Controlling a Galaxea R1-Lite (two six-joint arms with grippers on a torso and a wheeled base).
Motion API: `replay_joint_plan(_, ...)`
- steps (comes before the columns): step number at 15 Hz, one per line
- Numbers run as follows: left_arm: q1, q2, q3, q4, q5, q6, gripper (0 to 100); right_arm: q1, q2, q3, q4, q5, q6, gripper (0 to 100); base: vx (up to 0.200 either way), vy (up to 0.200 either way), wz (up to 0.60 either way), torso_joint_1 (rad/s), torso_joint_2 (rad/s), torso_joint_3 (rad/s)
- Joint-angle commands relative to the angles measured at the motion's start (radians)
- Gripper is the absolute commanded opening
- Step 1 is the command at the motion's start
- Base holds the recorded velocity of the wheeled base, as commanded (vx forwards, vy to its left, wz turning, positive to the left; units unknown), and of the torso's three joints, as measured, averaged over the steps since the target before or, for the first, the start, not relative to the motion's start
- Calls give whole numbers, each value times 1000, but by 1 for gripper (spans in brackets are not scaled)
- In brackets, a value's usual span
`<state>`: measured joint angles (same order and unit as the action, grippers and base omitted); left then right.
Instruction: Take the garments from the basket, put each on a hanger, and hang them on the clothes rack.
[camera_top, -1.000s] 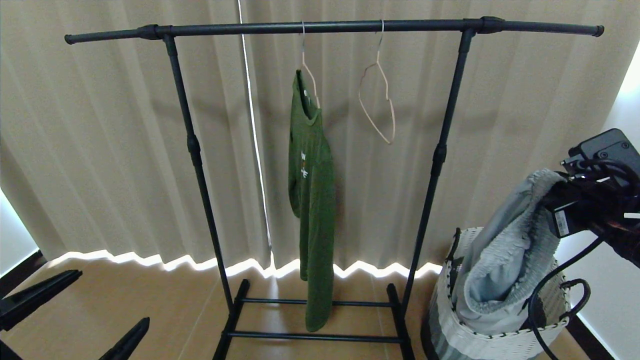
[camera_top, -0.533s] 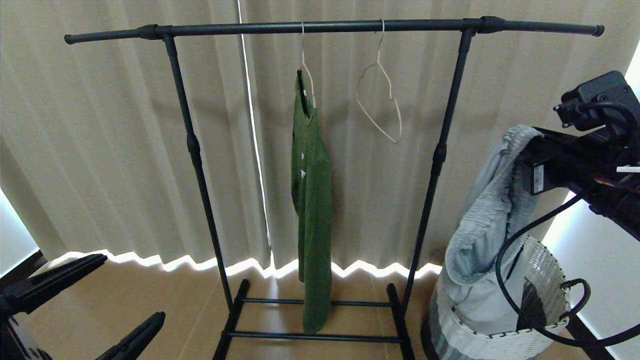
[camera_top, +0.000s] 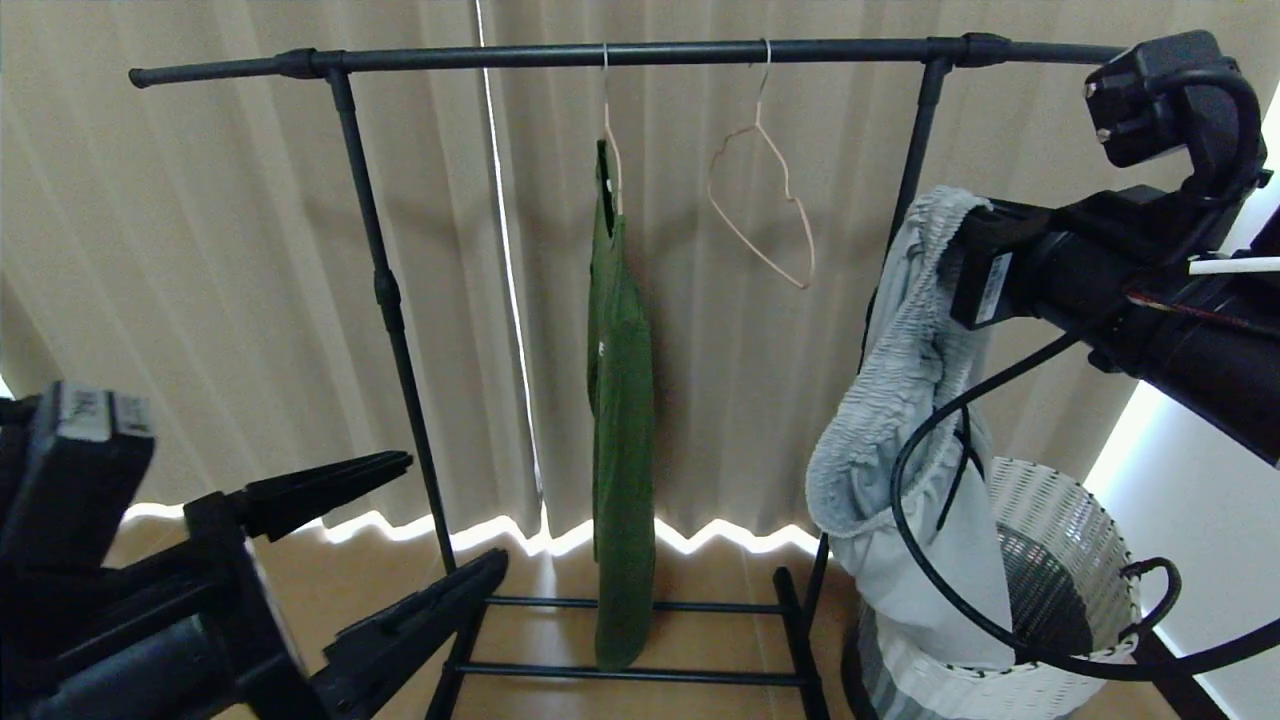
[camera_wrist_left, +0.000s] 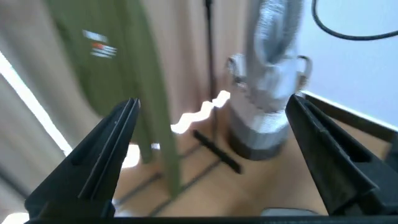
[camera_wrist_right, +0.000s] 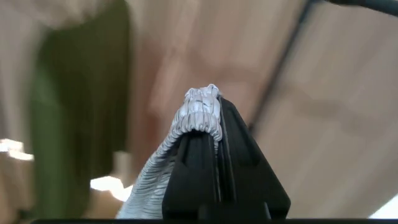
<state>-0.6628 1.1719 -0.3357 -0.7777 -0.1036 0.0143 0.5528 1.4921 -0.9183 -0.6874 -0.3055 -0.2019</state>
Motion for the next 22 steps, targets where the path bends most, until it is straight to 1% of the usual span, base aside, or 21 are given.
replay_joint_plan(1,-78,189,-114,-2,19,-71,100,58,2,-7,3,25,24,0,0,0,0,0,0,0)
replay_joint_plan(4,-178,311,-193,-5,35,-143,100,128,0,-11,-4,37,29,0,0,0,0,0,0,0)
replay_joint_plan(6,-224,357,-215,-14,35,-204,100,162,-10,-7,-7,37,30,0,0,0,0,0,0,0)
replay_joint_plan(7,-253,396,-229,-38,35,-292,100,191,-24,-2,-7,37,36,0,0,0,0,0,0,0)
replay_joint_plan(8,-255,408,-230,-48,35,-309,100,200,-30,-4,-7,37,38,0,0,0,0,0,0,0)
replay_joint_plan(9,-255,450,-238,-63,39,-320,100,222,-47,-2,-7,37,38,0,0,0,0,0,0,0)
replay_joint_plan(11,-255,496,-255,-63,59,-323,100,228,-55,1,-7,37,39,0,0,0,0,0,0,0)
replay_joint_plan(13,-255,566,-298,-71,91,-350,100,228,-64,1,-7,43,52,0,0,0,0,0,0,0)
replay_joint_plan(16,-253,629,-348,-77,96,-392,100,236,-78,7,-7,43,52,0,0,0,0,0,0,0)
replay_joint_plan(19,-253,672,-378,-75,99,-395,100,239,-81,19,-9,45,53,0,0,0,0,0,0,0)
replay_joint_plan(20,-250,690,-381,-75,119,-395,100,239,-85,22,-11,45,53,0,0,0,0,0,0,0)
replay_joint_plan(22,-241,710,-385,-75,130,-395,100,239,-90,22,-11,45,53,0,0,0,0,0,0,0)
